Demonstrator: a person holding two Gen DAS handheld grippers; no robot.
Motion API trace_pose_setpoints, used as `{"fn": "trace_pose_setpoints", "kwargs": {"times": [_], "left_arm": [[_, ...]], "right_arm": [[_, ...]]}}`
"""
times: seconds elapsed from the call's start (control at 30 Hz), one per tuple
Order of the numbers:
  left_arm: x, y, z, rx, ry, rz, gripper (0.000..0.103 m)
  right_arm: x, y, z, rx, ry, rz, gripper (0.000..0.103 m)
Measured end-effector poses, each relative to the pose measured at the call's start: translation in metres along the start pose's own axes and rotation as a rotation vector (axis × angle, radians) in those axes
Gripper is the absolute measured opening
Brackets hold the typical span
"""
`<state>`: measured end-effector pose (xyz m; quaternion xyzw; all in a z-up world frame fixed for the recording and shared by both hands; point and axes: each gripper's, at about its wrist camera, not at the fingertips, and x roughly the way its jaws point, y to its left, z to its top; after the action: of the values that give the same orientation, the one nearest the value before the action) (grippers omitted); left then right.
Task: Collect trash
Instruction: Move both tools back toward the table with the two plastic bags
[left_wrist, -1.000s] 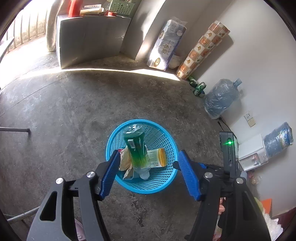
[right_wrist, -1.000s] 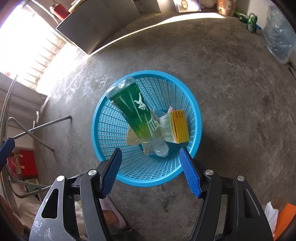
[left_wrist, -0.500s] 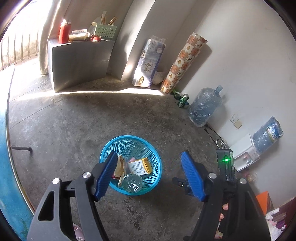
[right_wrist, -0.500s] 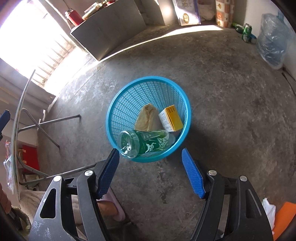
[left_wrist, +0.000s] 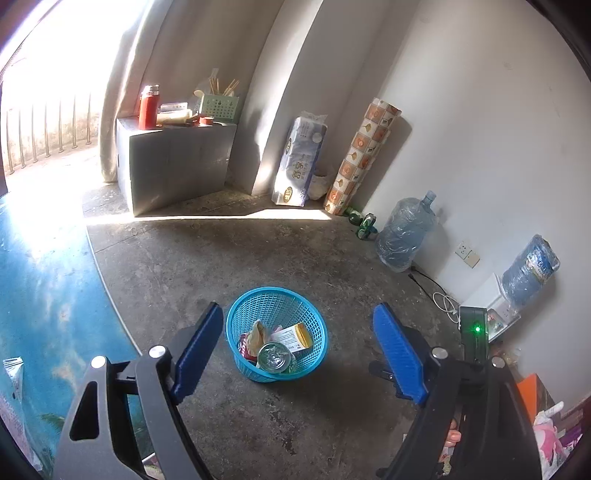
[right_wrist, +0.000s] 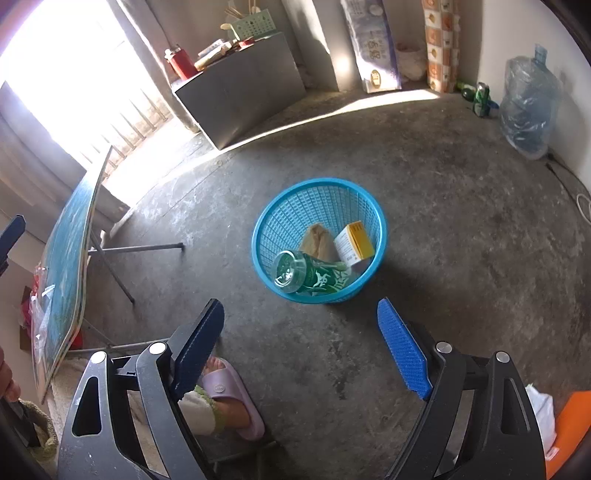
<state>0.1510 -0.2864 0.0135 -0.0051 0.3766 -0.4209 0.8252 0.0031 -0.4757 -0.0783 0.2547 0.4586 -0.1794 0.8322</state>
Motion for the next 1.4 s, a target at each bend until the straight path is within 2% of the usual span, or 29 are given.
{"fn": "trace_pose_setpoints", "kwargs": {"times": [0.23, 0.37, 0.53, 0.63, 0.77, 0.93, 1.13, 1.27, 1.4], "left_arm": [[-0.054, 0.026, -0.02, -0.042, -0.042, 0.058, 0.085], [-0.086, 0.045, -0.036, -0.06, -0.066, 0.107, 0.088], [-0.134, 0.076, -0.061, -0.101, -0.108, 0.169, 0.097], [-0.163, 0.098, -0.078, -0.147, -0.136, 0.207, 0.097], [-0.202, 0.132, -0.105, -0.249, -0.18, 0.31, 0.097], [-0.242, 0.169, -0.134, -0.359, -0.219, 0.403, 0.097], [-0.272, 0.201, -0.161, -0.421, -0.233, 0.499, 0.097], [-0.282, 0.216, -0.171, -0.457, -0.24, 0.524, 0.097], [-0.285, 0.227, -0.177, -0.474, -0.238, 0.54, 0.097]], "right_arm": [[-0.032, 0.05, -0.005, -0.119, -0.111, -0.081, 0.095], [-0.048, 0.082, -0.004, -0.199, -0.182, -0.113, 0.095], [-0.055, 0.124, -0.005, -0.29, -0.228, -0.131, 0.095], [-0.057, 0.154, -0.008, -0.373, -0.252, -0.131, 0.095], [-0.062, 0.195, -0.013, -0.476, -0.298, -0.129, 0.095], [-0.066, 0.233, -0.021, -0.541, -0.32, -0.034, 0.095], [-0.068, 0.275, -0.038, -0.619, -0.278, 0.172, 0.095], [-0.061, 0.314, -0.055, -0.654, -0.169, 0.275, 0.095], [-0.044, 0.34, -0.064, -0.648, -0.061, 0.309, 0.095]]}}
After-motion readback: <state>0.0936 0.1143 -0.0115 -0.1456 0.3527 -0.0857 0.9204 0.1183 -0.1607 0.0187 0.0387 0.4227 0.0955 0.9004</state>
